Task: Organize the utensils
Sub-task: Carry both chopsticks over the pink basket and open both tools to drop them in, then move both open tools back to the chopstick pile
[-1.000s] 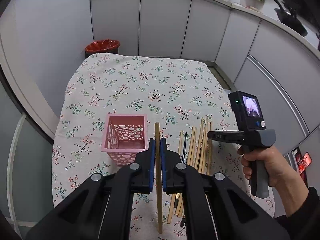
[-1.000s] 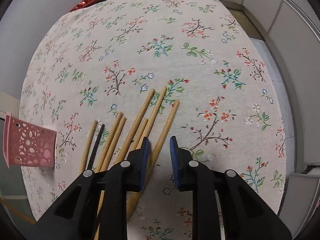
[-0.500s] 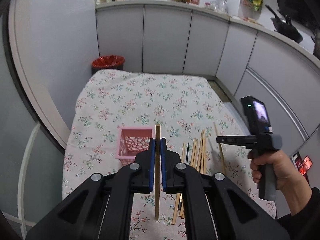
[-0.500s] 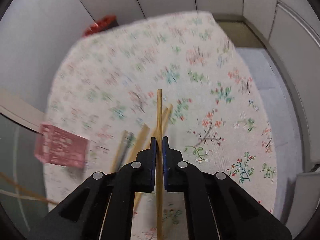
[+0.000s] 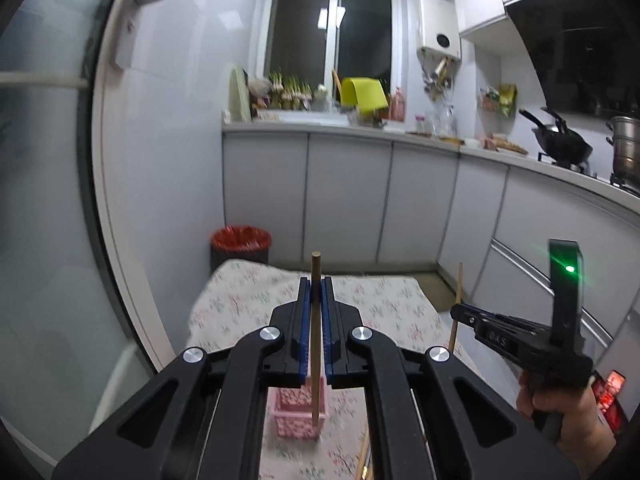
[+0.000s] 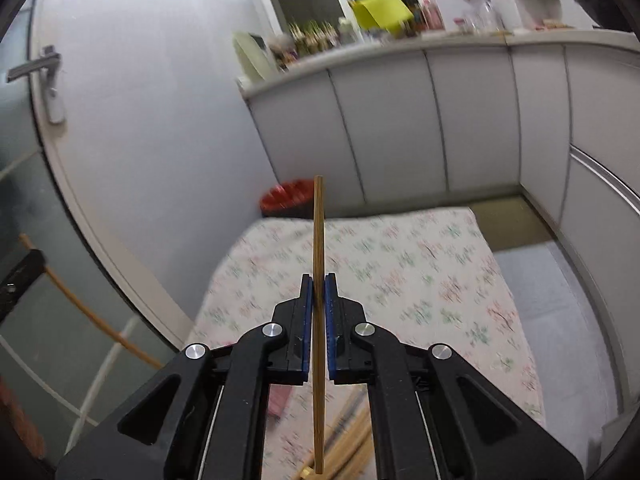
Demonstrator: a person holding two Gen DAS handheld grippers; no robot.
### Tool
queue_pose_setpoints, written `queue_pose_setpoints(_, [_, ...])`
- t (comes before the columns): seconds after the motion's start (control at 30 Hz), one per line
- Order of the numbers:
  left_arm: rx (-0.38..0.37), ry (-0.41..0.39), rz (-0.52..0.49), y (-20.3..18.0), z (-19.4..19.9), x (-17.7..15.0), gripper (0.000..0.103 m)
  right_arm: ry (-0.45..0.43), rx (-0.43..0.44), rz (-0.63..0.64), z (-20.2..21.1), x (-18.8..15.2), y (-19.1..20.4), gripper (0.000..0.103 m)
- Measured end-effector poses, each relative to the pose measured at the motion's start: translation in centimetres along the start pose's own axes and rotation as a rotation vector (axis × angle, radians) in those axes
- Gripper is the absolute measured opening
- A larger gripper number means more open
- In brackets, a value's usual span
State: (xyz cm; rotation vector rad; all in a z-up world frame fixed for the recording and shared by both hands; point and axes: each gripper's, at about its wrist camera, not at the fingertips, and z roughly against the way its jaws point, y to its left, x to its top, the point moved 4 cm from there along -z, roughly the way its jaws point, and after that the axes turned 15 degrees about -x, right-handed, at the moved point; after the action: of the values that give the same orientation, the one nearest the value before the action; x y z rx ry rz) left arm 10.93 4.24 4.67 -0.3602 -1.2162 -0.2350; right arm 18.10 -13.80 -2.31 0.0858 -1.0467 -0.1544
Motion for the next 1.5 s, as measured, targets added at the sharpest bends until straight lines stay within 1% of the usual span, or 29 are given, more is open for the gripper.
queue_pose_setpoints(0.03, [0.002,-0.013,0.007,0.4,-0.1,0.2,0.005,-0.035,0.020,-0.003,0.3,0.2,0.9,0.005])
queue_pose_setpoints(0.13, [0.017,-0.043,0.015,1.2,-1.1,0.1,0.005,-0.089,0.043,-0.010,0.3,0.5,2.6,0.005])
queue_pose_setpoints(0.4, [0.061,0.031,0.013,3.3,-5.2,-1.7,0.005,-0.161,0.114,-0.070,-1.6,0.8,5.5,0.005])
queue_pose_setpoints(0.53, [0.058,0.034,0.040,4.7,-6.4,-2.6,0.005,-0.171,0.119,-0.081,-3.0,0.0,6.5,0.005])
queue_pose_setpoints(0.6, [0.044,0.040,0.057,5.3,-7.2,-3.2,0.005,-0.161,0.112,-0.073,-4.0,-0.4,6.9,0.005])
queue_pose_setpoints(0.77, [0.052,0.136,0.083,6.4,-9.8,-5.2,0.005,-0.124,0.081,-0.036,-5.8,-1.8,7.5,0.005])
queue_pose_setpoints(0.8, [0.049,0.160,0.098,6.7,-10.4,-5.6,0.005,-0.108,0.082,-0.033,-6.1,-2.0,7.6,0.005])
queue_pose_setpoints(0.87, [0.042,0.177,0.126,7.2,-11.0,-6.2,0.005,-0.071,0.091,-0.031,-6.8,-2.5,7.5,0.005])
queue_pose_setpoints(0.97, [0.035,0.193,0.169,8.0,-11.2,-7.1,0.006,-0.048,0.090,-0.034,-7.0,-2.9,7.3,0.014])
queue_pose_setpoints(1.0, [0.035,0.198,0.186,8.3,-11.3,-7.3,0.007,-0.042,0.093,-0.035,-7.0,-3.0,7.2,0.019])
queue_pose_setpoints(1.03, [0.032,0.204,0.195,8.4,-11.3,-7.5,0.008,-0.036,0.096,-0.037,-6.9,-3.0,7.1,0.021])
queue_pose_setpoints(1.07, [0.033,0.207,0.204,8.5,-11.2,-7.6,0.016,-0.031,0.097,-0.039,-6.8,-2.9,6.8,0.022])
queue_pose_setpoints(1.1, [0.037,0.206,0.211,8.6,-11.1,-7.5,0.031,-0.025,0.098,-0.042,-6.6,-2.8,6.6,0.025])
queue_pose_setpoints(1.17, [0.044,0.193,0.234,8.8,-10.4,-7.4,0.048,-0.011,0.097,-0.048,-6.4,-2.7,6.1,0.031])
queue_pose_setpoints(1.23, [0.034,0.202,0.255,9.0,-10.0,-7.5,0.050,0.006,0.088,-0.053,-6.0,-2.5,5.3,0.041])
queue_pose_setpoints(1.3, [0.027,0.226,0.275,9.1,-9.6,-7.9,0.063,0.031,0.077,-0.054,-5.7,-2.4,4.2,0.047])
queue_pose_setpoints(1.37, [0.038,0.252,0.288,9.2,-9.0,-8.6,0.070,0.058,0.059,-0.047,-5.5,-2.4,3.2,0.054])
queue_pose_setpoints(1.4, [0.045,0.268,0.294,9.2,-8.8,-9.0,0.074,0.071,0.047,-0.040,-5.3,-2.5,2.6,0.061])
queue_pose_setpoints(1.43, [0.048,0.277,0.298,9.2,-8.7,-9.2,0.076,0.081,0.036,-0.033,-5.2,-2.5,2.2,0.069])
queue_pose_setpoints(1.47, [0.051,0.292,0.305,9.2,-8.4,-9.7,0.079,0.095,0.022,-0.023,-5.1,-2.7,1.7,0.073])
queue_pose_setpoints(1.5, [0.055,0.303,0.312,9.2,-8.2,-10.1,0.083,0.107,0.009,-0.017,-5.0,-2.8,1.3,0.079])
